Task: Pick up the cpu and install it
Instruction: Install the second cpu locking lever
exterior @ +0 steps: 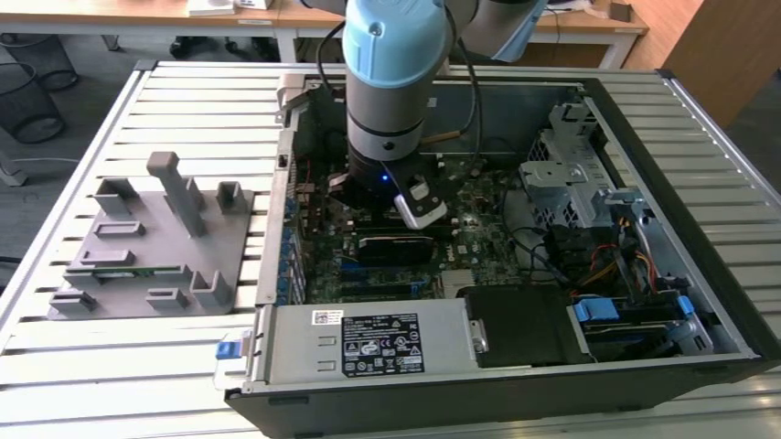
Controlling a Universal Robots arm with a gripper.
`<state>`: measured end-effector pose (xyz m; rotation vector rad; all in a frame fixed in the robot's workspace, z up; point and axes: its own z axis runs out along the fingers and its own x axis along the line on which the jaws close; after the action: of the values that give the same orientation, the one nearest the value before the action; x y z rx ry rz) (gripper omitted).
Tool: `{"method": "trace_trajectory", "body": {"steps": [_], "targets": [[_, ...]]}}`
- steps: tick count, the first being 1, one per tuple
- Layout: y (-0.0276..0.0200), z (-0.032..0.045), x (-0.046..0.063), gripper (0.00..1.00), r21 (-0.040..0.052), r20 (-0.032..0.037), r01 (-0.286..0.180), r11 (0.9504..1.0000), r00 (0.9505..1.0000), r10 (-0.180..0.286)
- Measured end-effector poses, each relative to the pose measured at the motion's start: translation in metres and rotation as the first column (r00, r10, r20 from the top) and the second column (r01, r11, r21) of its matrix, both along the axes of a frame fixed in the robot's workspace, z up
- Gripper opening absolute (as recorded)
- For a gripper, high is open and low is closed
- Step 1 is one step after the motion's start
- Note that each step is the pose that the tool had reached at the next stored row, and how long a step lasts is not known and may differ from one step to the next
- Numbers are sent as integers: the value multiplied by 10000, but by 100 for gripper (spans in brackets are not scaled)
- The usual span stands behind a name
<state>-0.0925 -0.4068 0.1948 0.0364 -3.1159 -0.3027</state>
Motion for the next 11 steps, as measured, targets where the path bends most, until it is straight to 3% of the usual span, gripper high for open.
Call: {"method": "trace_trajectory", "body": {"steps": [11], "targets": [[15, -9, -7, 11, 125, 0, -6, 9999, 10000, 6]]}}
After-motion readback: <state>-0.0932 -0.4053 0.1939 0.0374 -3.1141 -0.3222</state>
